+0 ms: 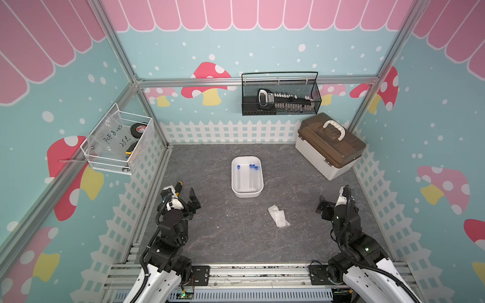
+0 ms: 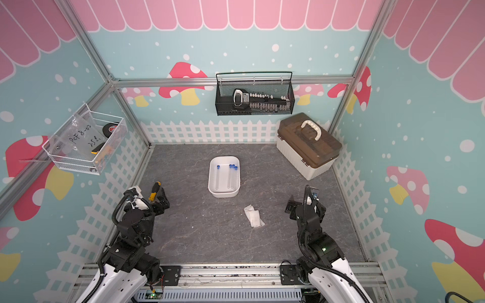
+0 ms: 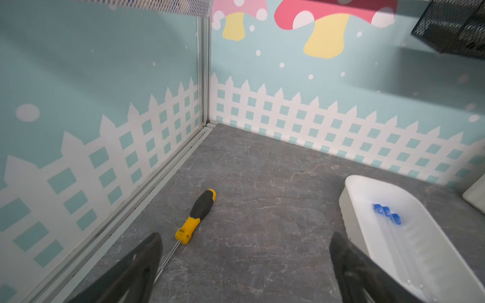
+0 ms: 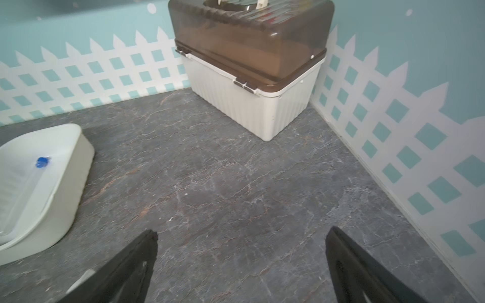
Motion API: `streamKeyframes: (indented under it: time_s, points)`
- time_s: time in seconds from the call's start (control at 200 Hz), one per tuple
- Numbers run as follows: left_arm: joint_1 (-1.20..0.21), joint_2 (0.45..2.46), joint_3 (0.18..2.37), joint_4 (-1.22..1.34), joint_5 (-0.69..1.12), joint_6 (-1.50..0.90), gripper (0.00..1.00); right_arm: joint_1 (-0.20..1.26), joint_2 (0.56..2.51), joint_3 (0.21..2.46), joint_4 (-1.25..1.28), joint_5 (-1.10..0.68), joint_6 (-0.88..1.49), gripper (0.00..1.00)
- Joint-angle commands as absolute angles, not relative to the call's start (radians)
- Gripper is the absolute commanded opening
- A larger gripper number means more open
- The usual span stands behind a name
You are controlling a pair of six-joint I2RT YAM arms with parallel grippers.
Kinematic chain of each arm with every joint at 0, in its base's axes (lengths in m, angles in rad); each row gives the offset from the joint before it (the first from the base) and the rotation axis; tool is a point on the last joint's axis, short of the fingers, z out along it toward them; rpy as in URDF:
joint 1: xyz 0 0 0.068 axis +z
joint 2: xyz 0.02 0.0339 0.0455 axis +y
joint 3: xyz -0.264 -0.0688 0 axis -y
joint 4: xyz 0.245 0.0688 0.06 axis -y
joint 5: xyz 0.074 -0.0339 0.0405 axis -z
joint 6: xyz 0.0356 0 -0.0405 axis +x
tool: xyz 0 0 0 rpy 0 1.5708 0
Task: Wipe the exteriors of test tubes
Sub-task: Reset both arms
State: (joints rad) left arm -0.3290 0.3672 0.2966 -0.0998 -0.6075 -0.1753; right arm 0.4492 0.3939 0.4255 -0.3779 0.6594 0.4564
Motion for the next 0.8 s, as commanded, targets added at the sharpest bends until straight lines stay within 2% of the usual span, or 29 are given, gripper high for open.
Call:
streamKeyframes:
  time_s: [0.0, 0.095, 0.24, 0.37, 0.54, 0.68, 0.796]
  points:
    - [-0.325, 0.366, 0.177, 0.121, -0.714, -0.059, 1.00, 0.443, 0.346, 0.305, -0.124, 0.797, 0.206, 0.99]
    - [-0.325, 0.409, 0.098, 0.193, -0.720, -0.043, 1.00, 0.442, 0.364, 0.181, 0.056, 0.791, 0.055, 0.99]
    - [-0.315, 0.557, 0.090, 0.323, -0.724, -0.009, 1.00, 0.436, 0.533, 0.078, 0.266, 0.843, 0.048, 0.99]
    - [-0.299, 0.736, 0.110, 0.456, -0.674, 0.043, 1.00, 0.402, 0.712, 0.103, 0.399, 0.811, 0.025, 0.99]
    - [-0.230, 0.913, 0.071, 0.774, -0.645, -0.016, 1.00, 0.315, 0.868, 0.138, 0.509, 0.694, 0.020, 0.99]
    - [-0.199, 1.019, 0.128, 0.774, -0.559, 0.028, 1.00, 0.250, 0.964, 0.142, 0.631, 0.608, 0.034, 0.99]
    - [-0.176, 1.112, 0.134, 0.890, -0.541, 0.028, 1.00, 0.213, 1.057, 0.157, 0.725, 0.592, 0.068, 0.99]
